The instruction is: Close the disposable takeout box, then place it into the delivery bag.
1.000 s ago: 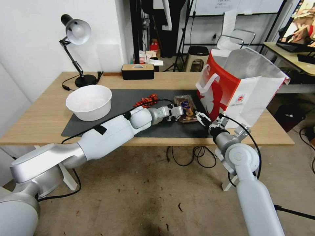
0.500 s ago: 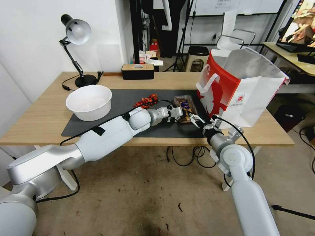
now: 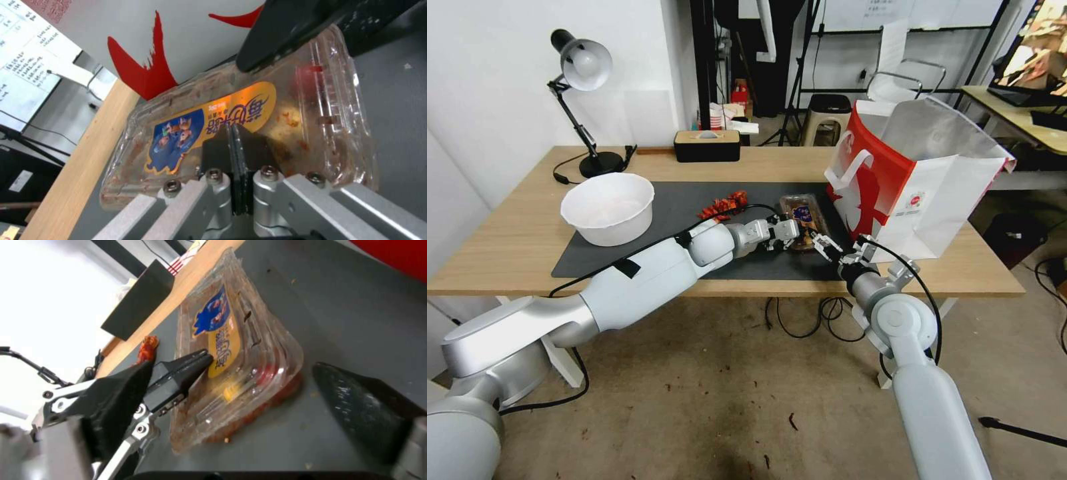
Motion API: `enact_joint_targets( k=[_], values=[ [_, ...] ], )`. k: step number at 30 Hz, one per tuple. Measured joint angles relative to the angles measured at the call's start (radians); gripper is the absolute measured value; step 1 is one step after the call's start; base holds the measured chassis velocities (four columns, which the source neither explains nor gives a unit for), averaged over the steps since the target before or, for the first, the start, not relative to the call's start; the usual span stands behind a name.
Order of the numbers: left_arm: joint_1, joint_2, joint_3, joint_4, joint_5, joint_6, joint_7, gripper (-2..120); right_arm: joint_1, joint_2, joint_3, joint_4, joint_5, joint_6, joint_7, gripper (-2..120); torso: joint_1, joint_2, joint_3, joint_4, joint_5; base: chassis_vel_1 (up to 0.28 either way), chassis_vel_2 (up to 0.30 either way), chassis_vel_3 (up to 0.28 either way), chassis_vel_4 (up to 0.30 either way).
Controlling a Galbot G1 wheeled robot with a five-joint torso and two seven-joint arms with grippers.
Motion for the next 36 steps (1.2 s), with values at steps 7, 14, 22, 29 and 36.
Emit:
enact_joint_targets(
  k=[7,14,22,29,36],
  values=[
    [0.002,0.003,-0.001,0.004,-0.006,0.000,0.003,0,0.009,0.010,-0.006,-0.018,-0.016,-0.001,-0.003,69,0.000,0.000,0.000,0.0000,0.0000,0.000,0.000,0.000,0.000],
    [0.002,0.003,-0.002,0.011,-0.010,-0.001,0.003,0,0.012,0.010,-0.007,-0.025,-0.024,-0.002,-0.002,53,0.000,0.000,0.000,0.0000,0.0000,0.000,0.000,0.000,0.000],
    [0.010,0.000,-0.013,0.014,-0.016,-0.001,0.003,0,0.013,0.010,-0.008,-0.031,-0.029,-0.002,-0.007,29,0.000,0.000,0.000,0.0000,0.0000,0.000,0.000,0.000,0.000],
    [0.013,0.004,-0.022,0.001,-0.031,0.009,0.003,0,0.008,0.010,-0.008,-0.036,-0.036,0.005,-0.018,13,0.000,0.000,0.000,0.0001,0.0000,0.000,0.000,0.000,0.000],
    [0.006,0.012,-0.048,-0.023,-0.074,0.030,-0.003,0,0.012,0.010,-0.011,-0.037,-0.037,0.006,-0.020,3,0.000,0.000,0.000,0.0001,0.0002,0.000,0.000,0.000,0.000]
  ],
)
